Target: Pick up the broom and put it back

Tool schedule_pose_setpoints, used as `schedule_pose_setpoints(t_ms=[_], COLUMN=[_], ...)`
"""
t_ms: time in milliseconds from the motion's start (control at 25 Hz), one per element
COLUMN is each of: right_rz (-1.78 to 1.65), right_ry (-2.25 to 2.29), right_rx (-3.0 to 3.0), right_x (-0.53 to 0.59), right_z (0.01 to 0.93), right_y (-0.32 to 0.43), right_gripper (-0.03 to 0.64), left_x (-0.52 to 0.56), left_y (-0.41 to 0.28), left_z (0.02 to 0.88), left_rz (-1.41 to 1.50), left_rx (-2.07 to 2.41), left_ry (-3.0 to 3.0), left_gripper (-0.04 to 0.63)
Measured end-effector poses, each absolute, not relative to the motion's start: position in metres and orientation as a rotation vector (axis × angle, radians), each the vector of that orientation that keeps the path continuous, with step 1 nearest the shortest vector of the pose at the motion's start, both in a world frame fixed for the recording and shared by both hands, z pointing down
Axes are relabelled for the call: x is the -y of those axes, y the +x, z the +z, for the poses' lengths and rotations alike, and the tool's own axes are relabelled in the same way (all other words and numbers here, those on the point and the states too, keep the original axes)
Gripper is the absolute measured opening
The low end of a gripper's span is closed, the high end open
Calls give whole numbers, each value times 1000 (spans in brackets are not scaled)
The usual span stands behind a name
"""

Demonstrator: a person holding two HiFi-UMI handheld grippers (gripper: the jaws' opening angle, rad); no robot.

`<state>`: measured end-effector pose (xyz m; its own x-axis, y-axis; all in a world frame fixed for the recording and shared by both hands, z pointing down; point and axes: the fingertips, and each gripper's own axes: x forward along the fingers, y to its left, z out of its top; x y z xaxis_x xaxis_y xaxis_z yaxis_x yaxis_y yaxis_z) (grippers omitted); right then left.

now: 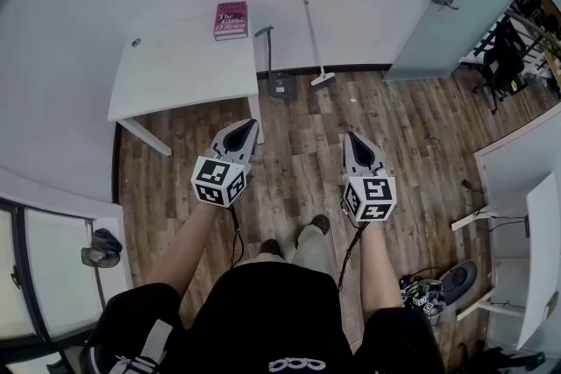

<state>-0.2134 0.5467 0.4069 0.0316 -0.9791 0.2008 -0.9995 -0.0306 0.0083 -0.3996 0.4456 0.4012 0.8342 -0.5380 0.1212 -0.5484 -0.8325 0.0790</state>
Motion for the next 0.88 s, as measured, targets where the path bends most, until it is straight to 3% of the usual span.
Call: schedule_pose_setpoints(t_ms=[400,880], right_rz=[224,226], right_ry=[2123,2047], right_rx=[2096,2150], right_x=[-490,-391], right_z=[424,427], right_y=[-150,-24], right_gripper=[16,15], left_x=[-392,-305], left_y=[-340,-216], left_z=[422,420], left_rz=[175,188], left_rx=[898,991], left_ry=[2879,2854], left_gripper=[18,19])
